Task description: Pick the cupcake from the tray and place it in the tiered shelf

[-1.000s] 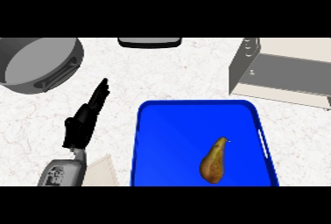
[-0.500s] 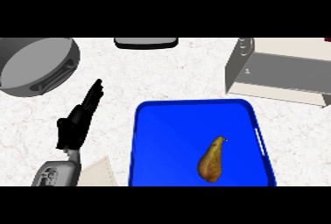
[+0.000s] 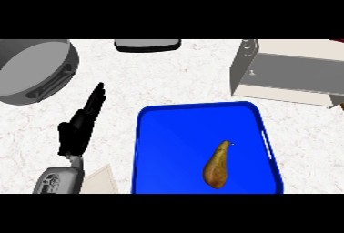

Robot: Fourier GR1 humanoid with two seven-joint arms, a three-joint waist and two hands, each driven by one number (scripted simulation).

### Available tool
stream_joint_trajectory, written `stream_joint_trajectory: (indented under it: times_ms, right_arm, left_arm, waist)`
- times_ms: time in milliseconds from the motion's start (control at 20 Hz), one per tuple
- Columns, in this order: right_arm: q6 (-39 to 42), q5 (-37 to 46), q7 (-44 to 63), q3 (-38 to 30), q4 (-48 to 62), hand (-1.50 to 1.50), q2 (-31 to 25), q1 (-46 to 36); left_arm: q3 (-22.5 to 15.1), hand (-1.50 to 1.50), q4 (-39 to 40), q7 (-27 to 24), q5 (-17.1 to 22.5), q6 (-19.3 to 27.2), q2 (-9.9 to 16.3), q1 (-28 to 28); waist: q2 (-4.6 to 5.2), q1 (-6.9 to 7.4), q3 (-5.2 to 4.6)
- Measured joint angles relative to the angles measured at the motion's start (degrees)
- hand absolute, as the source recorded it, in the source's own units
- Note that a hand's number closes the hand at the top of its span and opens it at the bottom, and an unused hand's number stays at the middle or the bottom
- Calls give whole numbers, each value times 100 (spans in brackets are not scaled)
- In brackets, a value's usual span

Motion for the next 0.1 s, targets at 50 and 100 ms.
stream_joint_trajectory:
  times_ms: [50, 100]
  right_arm:
    - [217, -229, -66, -293, 8, -150, -37, 163]
    - [409, -426, -187, -598, 3, -150, -24, 357]
  left_arm:
    - [-4, 0, 14, -42, -20, 21, -8, 31]
    - [-12, 0, -31, -44, -14, 21, -15, 86]
  waist:
    - [-1, -5, 0]
    - [-3, -3, 0]
